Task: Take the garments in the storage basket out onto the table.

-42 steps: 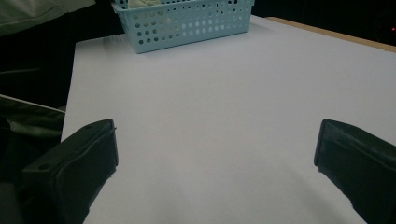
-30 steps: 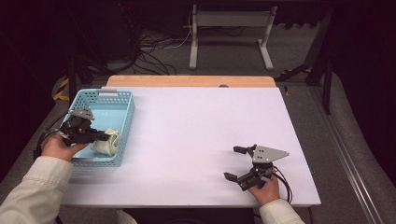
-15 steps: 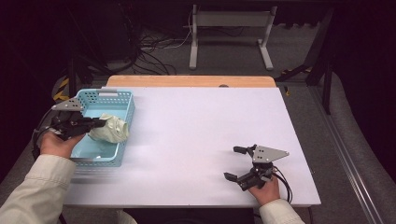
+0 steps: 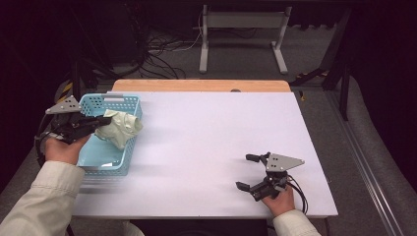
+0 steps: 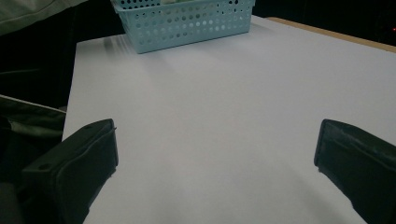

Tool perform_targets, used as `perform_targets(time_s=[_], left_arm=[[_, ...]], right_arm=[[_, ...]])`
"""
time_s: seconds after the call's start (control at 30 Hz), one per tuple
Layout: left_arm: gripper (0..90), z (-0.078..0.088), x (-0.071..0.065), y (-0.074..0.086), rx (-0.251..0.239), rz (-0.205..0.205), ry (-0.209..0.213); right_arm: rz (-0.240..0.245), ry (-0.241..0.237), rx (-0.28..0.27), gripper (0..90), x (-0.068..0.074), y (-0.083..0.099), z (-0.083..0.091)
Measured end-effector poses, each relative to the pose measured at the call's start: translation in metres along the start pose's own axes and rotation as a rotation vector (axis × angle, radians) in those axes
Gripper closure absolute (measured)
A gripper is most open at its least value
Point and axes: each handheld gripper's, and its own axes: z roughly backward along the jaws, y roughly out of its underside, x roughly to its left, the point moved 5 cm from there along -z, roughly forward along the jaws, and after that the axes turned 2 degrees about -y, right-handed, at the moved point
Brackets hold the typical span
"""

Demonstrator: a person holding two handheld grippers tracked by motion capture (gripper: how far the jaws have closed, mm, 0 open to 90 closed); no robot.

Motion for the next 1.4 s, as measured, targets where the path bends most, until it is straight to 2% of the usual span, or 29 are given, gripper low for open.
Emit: perform_targets(time_s=[0.4, 0.63, 1.0, 1.2, 1.4], left_arm=[[86.8, -0.003, -0.009, -0.016, -0.084, 0.078, -0.026], [86.8, -0.004, -0.013, -0.026, -0.143, 0.110, -0.021], [86.8, -0.011, -0.027, -0.043, -0.198, 0.107, 0.005], [86.8, -0.022, -0.039, -0.056, -0.220, 0.097, 0.027], [86.8, -0.033, -0.051, -0.067, -0.241, 0.104, 0.039]], right_arm=[[0.002, 0.002, -0.002, 0.2, 0.000, 0.000, 0.000], [0.003, 0.002, -0.002, 0.2, 0.000, 0.000, 0.000], [0.004, 0.001, -0.003, 0.2, 0.000, 0.000, 0.001], [0.004, -0.001, -0.003, 0.2, 0.000, 0.000, 0.001], [0.004, -0.003, -0.004, 0.2, 0.001, 0.000, 0.001]])
